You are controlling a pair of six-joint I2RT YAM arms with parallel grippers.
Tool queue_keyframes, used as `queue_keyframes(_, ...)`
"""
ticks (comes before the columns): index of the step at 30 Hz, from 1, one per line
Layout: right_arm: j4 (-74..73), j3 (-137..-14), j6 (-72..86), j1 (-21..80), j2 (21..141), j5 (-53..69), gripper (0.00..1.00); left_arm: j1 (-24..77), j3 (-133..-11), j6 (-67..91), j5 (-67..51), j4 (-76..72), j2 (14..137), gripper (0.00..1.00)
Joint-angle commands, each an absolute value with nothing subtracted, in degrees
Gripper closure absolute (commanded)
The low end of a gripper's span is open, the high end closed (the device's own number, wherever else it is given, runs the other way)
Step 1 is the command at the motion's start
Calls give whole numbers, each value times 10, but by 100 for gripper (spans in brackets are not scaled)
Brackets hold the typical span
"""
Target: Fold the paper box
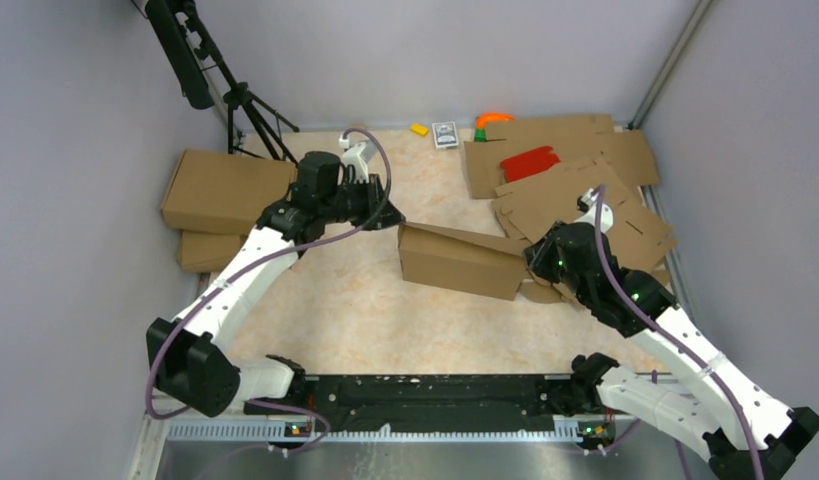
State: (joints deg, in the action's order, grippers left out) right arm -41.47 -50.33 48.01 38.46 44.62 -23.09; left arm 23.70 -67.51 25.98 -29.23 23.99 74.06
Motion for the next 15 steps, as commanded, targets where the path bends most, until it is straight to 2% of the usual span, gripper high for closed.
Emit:
queue_keyframes(1,-476,-498,466,387,466,-208,83,236,-642,244,-293,236,736,88)
queue_keyframes(4,-475,-496,467,387,469,-207,83,237,-606,240,-277,236,729,97)
queue_keyframes(9,-476,-490,466,387,471,-211,82,238,-565,241,-264,228,720,99)
queue_keyframes(11,-475,-487,461,387,470,-209,77,238,-557,242,-257,224,715,99)
queue_keyframes(13,-471,-495,447,387,470,-200,66,238,-558,239,-250,224,709,99)
queue_keyframes(15,-472,-512,436,387,472,-198,61,238,-569,234,-244,233,707,99)
